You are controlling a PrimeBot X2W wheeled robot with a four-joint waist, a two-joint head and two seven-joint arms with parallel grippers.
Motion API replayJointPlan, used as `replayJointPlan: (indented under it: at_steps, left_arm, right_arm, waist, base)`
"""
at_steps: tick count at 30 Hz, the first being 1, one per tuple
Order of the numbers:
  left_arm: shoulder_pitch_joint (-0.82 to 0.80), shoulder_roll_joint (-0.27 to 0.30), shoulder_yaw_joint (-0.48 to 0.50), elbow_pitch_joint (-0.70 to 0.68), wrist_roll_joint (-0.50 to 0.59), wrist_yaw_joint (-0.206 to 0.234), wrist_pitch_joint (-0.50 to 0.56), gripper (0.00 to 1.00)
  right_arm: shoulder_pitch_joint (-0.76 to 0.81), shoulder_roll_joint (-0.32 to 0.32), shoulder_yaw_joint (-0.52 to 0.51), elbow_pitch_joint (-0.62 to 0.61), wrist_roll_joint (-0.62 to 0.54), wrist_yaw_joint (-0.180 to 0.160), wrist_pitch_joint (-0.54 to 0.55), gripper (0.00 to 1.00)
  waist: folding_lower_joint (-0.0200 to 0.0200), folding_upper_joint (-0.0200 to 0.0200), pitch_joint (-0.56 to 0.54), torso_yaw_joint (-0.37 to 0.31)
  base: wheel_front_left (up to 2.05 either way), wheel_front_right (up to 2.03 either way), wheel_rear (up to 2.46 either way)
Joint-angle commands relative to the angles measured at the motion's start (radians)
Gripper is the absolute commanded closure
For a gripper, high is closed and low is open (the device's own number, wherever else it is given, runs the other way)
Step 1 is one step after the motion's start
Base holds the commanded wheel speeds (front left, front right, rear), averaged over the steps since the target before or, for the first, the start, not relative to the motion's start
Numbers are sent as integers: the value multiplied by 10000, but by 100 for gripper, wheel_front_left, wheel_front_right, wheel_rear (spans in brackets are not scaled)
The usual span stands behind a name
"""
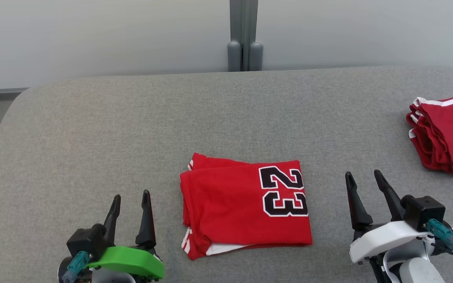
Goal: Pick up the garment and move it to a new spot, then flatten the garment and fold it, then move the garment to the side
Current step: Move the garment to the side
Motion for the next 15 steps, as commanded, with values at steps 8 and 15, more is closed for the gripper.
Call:
replayJointPlan:
  at_steps: [8, 15]
  left_arm:
    - [-326, 2, 25, -26, 272, -57, -30, 0]
    - [-823, 27, 97, -15, 428, -70, -30, 0]
  right_arm:
    - [-344, -8, 43, 203, 124, 3, 793, 0]
    - [-982, -116, 214, 599, 667, 3, 2353, 0]
  waist:
    - [0, -1, 340, 165]
    - [0, -1, 840, 686]
  base:
    - [0, 0, 0]
    - [0, 0, 0]
